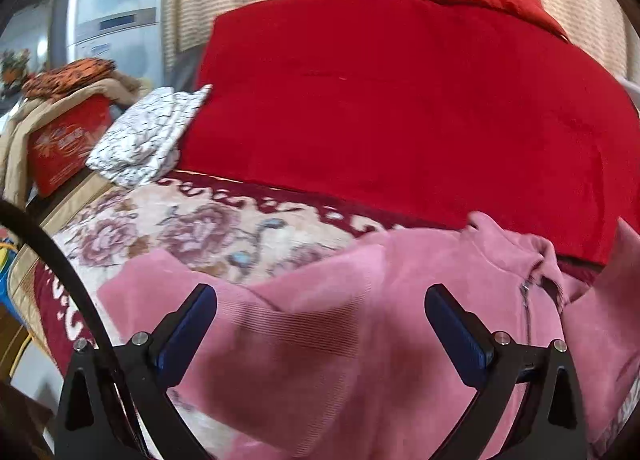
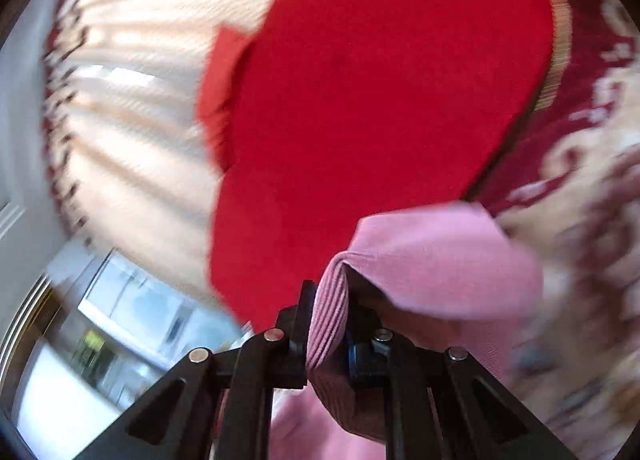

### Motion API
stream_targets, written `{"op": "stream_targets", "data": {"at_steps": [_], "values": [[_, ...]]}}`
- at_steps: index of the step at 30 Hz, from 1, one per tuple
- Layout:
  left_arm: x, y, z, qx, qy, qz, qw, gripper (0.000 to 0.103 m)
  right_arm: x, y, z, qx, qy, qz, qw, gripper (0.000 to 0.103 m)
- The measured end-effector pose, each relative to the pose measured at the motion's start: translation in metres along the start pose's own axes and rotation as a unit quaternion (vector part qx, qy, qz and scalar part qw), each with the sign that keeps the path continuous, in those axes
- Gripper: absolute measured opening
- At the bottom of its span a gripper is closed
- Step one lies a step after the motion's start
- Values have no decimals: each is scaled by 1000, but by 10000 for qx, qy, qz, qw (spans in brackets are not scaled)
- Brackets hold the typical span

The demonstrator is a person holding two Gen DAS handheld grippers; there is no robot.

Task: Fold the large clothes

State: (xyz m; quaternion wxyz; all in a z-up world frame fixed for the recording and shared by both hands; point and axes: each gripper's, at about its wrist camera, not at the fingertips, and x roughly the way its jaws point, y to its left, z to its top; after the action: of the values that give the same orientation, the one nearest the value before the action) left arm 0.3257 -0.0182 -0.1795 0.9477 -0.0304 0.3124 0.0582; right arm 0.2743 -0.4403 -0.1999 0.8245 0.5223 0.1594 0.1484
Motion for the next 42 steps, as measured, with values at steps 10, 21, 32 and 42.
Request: {"op": "stream_targets", "data": {"at_steps": [10,21,32,42], "values": [[5,82,14,-961,25,222,9951,103,118,81,-137,-946,2491,-209,9636,59],[-8,49,13,-389,-98,-628,9972,103,85,84,-151,-1206,2498,-265,9604,100],[-7,-34,-5,242,425,-2042,9777,103,53,10,-84,169,1473,-1177,9819,66],[12,-113,-46,1205,1204,-1645,9715,103,41,-18,-71,612,1349,-1155,9822,66]]}}
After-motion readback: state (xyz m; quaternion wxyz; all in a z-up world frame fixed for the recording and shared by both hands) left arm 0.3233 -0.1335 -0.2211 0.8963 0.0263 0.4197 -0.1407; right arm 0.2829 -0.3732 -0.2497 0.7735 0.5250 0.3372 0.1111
